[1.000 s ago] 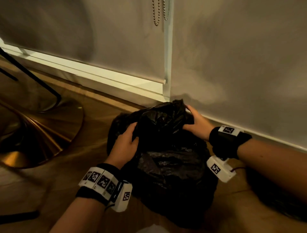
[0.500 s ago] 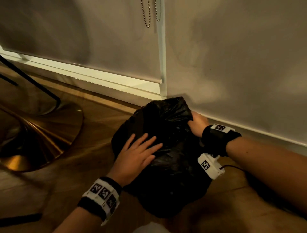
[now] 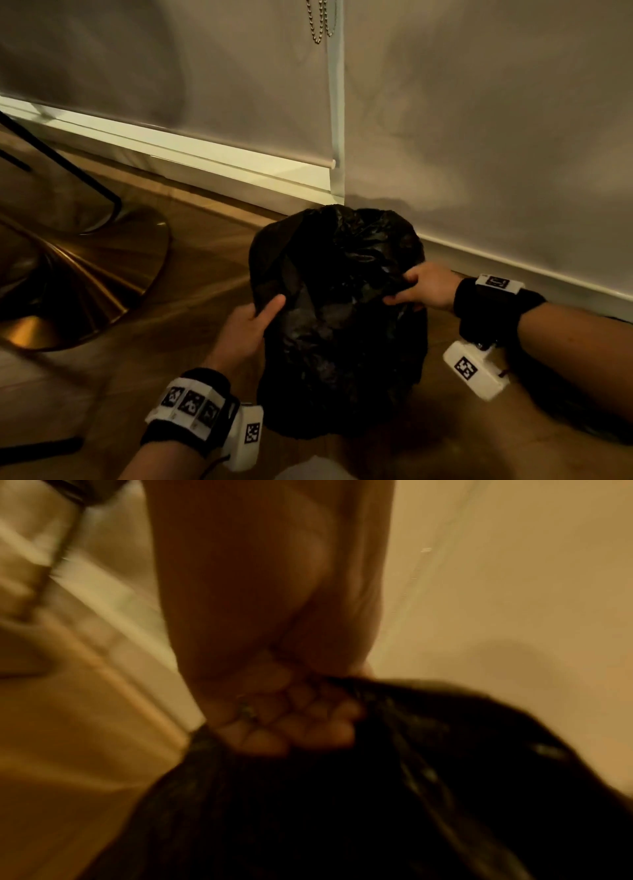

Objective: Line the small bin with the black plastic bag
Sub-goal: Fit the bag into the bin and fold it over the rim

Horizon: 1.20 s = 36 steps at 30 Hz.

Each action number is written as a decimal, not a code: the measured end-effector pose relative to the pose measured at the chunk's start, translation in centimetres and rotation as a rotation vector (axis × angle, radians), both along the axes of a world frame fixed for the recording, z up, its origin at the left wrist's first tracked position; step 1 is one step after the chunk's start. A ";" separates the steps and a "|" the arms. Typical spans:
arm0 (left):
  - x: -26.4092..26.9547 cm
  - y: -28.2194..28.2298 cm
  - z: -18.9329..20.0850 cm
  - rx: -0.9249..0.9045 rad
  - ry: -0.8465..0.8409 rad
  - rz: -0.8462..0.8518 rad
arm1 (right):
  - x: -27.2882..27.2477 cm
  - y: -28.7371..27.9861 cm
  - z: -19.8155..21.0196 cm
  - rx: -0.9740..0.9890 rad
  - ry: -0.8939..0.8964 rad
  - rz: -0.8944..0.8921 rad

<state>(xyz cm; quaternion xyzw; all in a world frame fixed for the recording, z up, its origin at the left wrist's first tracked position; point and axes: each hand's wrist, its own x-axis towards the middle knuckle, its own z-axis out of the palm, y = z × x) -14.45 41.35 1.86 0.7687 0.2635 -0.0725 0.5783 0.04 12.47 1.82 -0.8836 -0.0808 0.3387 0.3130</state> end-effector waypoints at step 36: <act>6.6 4.0 -1.1 0.467 0.099 0.380 | -1.6 4.7 2.7 0.242 -0.352 -0.596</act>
